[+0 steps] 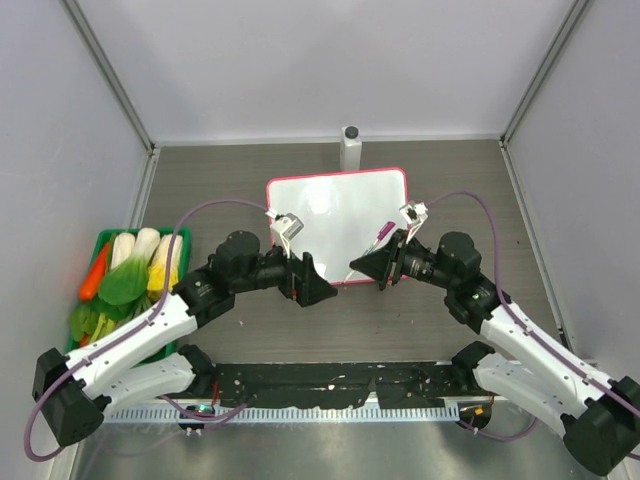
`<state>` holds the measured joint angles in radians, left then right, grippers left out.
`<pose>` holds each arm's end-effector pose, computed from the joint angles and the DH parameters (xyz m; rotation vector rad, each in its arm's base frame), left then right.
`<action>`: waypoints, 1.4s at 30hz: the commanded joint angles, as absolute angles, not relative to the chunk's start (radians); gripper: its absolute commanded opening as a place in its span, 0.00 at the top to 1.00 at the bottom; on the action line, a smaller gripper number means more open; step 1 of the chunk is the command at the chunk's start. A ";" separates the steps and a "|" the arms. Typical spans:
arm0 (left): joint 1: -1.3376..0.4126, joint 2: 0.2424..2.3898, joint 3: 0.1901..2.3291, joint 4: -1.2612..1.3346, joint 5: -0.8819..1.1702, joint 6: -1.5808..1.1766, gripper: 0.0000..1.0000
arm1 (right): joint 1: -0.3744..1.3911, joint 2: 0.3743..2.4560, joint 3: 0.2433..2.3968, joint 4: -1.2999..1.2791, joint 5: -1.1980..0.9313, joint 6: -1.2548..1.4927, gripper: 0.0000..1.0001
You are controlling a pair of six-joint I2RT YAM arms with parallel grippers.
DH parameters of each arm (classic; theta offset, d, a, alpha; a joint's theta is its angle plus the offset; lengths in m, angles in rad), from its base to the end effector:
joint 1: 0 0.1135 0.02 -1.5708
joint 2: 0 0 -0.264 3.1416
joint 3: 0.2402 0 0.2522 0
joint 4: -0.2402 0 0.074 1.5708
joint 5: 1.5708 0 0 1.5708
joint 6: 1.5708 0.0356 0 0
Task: Write a sentence on the whiteboard
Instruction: Move the whiteboard stand to the corner of the board.
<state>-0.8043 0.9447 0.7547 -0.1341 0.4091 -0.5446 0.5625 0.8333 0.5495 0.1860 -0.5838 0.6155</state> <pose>0.1412 -0.1671 0.3061 0.5730 2.0085 -1.2622 0.1567 0.1220 0.2878 -0.4379 1.7935 1.3422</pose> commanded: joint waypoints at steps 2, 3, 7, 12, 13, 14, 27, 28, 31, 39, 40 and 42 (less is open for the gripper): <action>-0.804 0.923 0.710 -0.098 0.269 -0.594 0.07 | 0.560 0.787 0.583 0.046 -0.367 0.532 0.99; -0.804 0.925 0.710 -0.113 0.246 -0.597 0.07 | 0.560 0.790 0.584 0.038 -0.358 0.532 0.99; -0.802 0.933 0.703 -0.137 0.155 -0.615 0.06 | 0.560 0.802 0.575 0.034 -0.318 0.541 0.99; -0.802 0.951 0.707 -0.127 0.130 -0.606 0.05 | 0.558 0.837 0.577 0.041 -0.256 0.586 0.98; -0.802 0.948 0.704 -0.114 0.130 -0.606 0.04 | 0.557 0.841 0.574 0.049 -0.252 0.594 0.99; -0.802 0.950 0.701 -0.098 0.135 -0.603 0.04 | 0.558 0.847 0.565 0.078 -0.255 0.621 0.99; -0.804 1.100 0.758 0.098 0.344 -0.517 0.04 | 0.555 0.951 0.554 0.279 -0.409 0.790 0.98; -0.802 1.114 0.765 0.104 0.353 -0.511 0.04 | 0.555 0.951 0.555 0.281 -0.413 0.790 0.99; -0.802 1.160 0.793 0.110 0.368 -0.499 0.05 | 0.555 0.940 0.564 0.265 -0.417 0.787 0.98; -0.802 1.220 0.854 0.072 0.385 -0.492 0.07 | 0.555 0.910 0.552 0.233 -0.400 0.773 0.99; -0.804 1.218 0.856 0.057 0.380 -0.495 0.05 | 0.555 0.908 0.552 0.226 -0.390 0.764 0.99; -0.802 1.209 0.856 0.020 0.385 -0.494 0.02 | 0.555 0.905 0.558 0.190 -0.381 0.749 0.99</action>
<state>-0.8040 1.2205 0.8150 0.0437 0.3626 -0.5129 0.5587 0.9268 0.5438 0.2058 -0.3943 0.7712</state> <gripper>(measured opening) 0.950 0.174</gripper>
